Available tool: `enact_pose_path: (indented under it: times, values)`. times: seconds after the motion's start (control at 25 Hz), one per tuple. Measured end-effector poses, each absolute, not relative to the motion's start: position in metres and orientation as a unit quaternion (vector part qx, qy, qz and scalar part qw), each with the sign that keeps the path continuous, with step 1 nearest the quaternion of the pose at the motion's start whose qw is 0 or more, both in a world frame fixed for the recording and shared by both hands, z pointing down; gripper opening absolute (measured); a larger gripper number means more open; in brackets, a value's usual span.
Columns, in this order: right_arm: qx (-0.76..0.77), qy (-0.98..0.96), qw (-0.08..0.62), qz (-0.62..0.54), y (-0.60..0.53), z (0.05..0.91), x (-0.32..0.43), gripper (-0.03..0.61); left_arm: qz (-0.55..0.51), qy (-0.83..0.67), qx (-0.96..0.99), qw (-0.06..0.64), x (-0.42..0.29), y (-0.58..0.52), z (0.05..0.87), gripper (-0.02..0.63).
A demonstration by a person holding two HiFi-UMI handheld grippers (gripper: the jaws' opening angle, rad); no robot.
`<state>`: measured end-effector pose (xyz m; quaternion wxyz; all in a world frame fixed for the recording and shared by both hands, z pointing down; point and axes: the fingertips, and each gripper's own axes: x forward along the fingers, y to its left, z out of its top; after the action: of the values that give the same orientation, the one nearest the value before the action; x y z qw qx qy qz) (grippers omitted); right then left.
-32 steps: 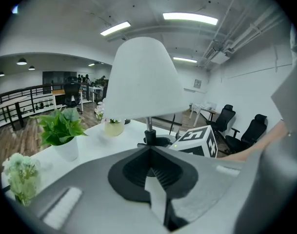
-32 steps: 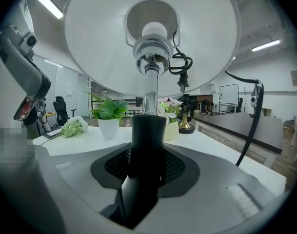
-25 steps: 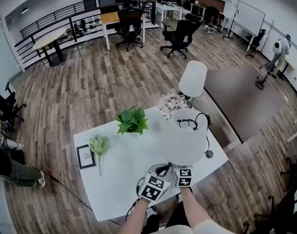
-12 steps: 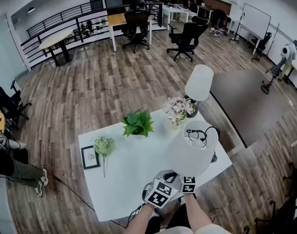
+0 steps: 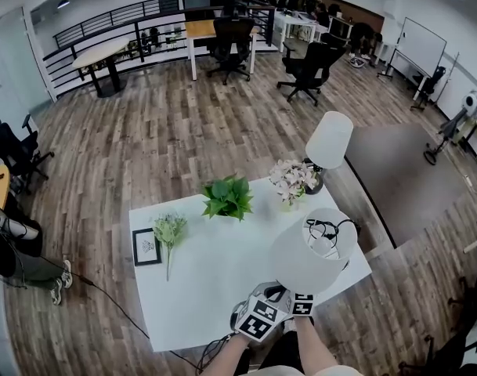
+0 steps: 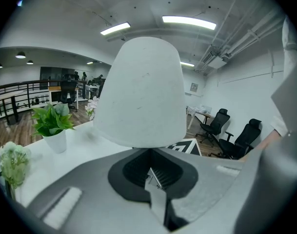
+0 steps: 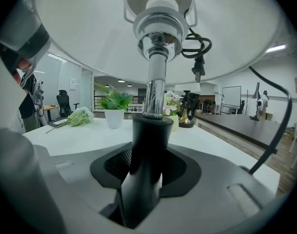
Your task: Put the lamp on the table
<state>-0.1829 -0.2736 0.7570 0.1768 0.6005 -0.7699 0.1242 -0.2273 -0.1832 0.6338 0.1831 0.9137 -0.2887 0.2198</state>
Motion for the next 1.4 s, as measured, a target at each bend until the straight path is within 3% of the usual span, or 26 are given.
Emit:
enact_pose_path:
  times: [1.08,1.4]
  values:
    - [0.582,-0.780,0.197,0.120,-0.260,0.764,-0.190,0.187,0.237,-0.341,0.882,0.222,-0.238,-0.161,0.652,0.000]
    - [0.563,-0.791,0.193,0.139,-0.207,0.767,-0.173,0.184,0.244,-0.376,0.862,0.236,-0.223,-0.154,0.654,0.000]
